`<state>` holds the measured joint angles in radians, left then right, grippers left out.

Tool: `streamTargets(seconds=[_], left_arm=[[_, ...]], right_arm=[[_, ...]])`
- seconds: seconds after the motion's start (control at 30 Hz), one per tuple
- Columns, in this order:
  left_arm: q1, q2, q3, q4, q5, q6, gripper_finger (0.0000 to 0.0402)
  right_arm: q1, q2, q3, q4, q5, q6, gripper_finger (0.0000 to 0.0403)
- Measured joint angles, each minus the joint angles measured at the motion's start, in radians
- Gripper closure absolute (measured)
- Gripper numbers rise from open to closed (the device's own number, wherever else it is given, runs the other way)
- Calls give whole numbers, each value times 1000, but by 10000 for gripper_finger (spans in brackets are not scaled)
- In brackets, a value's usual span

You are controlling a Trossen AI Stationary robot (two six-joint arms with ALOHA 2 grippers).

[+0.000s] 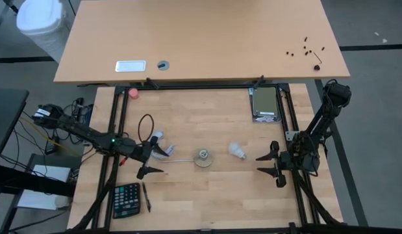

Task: Screw lightbulb
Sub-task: Return to Home Position

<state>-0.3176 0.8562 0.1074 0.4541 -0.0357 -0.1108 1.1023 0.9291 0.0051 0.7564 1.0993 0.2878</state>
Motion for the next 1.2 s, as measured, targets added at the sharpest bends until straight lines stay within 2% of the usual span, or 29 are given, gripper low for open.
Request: streamTargets(seconds=[0.37,0.53,0.63,0.87,1.07,1.2], left_arm=[[0,-4,0,-2,0,1,48],[0,-98,-40,44,0,1,48],[0,-177,-99,104,-1,1,48],[0,-291,-99,37,-1,2,48],[0,-423,-99,14,-1,2,48],[0,-532,-99,-59,-1,2,48]], right_arm=[[0,-51,0,-2,-1,0,204],[-1,-162,0,-20,-1,0,204],[-10,-214,0,-90,-2,0,204],[-69,-349,0,-291,-3,0,204],[-184,-477,0,-571,-4,0,204],[-278,-551,0,-614,-4,0,204]])
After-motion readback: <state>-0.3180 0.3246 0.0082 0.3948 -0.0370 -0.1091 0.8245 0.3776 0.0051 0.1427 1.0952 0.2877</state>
